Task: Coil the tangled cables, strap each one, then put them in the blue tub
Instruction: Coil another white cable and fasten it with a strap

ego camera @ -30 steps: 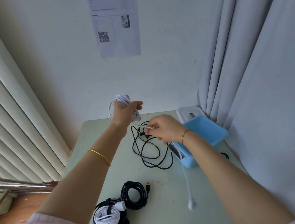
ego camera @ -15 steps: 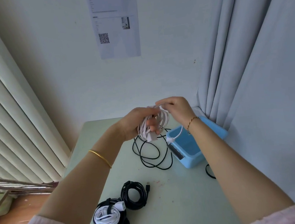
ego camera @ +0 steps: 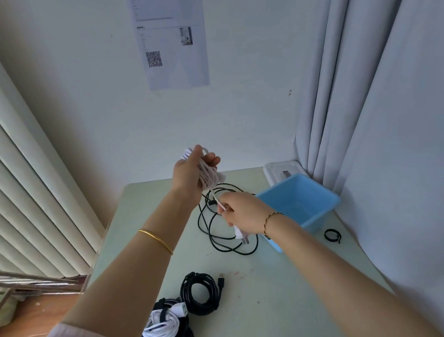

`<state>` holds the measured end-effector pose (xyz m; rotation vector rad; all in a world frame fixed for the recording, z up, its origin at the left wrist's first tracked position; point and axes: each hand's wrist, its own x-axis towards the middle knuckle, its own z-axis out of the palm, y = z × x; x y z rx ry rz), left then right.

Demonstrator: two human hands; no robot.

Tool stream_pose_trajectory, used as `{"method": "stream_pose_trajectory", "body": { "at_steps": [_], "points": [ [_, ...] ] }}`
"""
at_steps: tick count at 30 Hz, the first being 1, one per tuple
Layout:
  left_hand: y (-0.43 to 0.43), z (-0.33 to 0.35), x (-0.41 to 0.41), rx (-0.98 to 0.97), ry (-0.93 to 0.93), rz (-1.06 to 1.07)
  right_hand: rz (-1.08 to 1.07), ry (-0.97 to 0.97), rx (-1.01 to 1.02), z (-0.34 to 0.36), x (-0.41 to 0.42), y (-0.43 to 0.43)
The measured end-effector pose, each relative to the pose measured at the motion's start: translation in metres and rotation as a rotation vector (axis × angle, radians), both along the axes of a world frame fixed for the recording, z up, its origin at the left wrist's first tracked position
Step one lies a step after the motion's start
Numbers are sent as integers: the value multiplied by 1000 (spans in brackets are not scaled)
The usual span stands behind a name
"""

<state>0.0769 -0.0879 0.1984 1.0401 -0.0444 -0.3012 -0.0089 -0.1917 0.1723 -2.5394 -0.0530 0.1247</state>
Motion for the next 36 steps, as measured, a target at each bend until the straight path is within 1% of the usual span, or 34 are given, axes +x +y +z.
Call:
{"method": "stream_pose_trajectory", "body": {
  "at_steps": [2, 5, 7, 9, 10, 12, 14, 16, 19, 20, 22, 23, 31, 36],
  "points": [
    [3, 0, 0, 169, -108, 25, -10, -48, -27, 11, -6, -1],
    [4, 0, -5, 467, -302, -11, -34, -165, -18, 30, -11, -6],
    [3, 0, -8, 627, -370, -70, -27, -255, -34, 41, -8, -9],
    [0, 1, -13, 774, -415, -160, -33, -324, 14, 49, -5, -14],
    [0, 3, -15, 775, -402, -220, -35, -343, 59, 51, -4, -17],
    [1, 6, -20, 678, -330, -339, -44, -385, 127, 52, -2, -24],
    [1, 10, -23, 650, -276, -416, -47, -424, 163, 53, -2, -29],
    [-1, 11, -26, 626, -220, -503, -25, -467, 153, 54, 0, -32],
    [-4, 13, -28, 525, -172, -605, 31, -485, 96, 55, 2, -36],
    [-4, 14, -29, 508, -164, -626, 63, -447, 140, 54, 3, -39],
    [-5, 16, -30, 487, -141, -662, 116, -349, 294, 53, 1, -42],
    [-5, 16, -29, 476, -127, -678, 127, -335, 338, 51, 0, -43],
    [-8, 15, -31, 421, 53, -735, 126, -457, 285, 36, -1, -47],
    [-12, 15, -38, 388, 86, -738, 97, -478, 291, 33, -7, -50]
  ]
}}
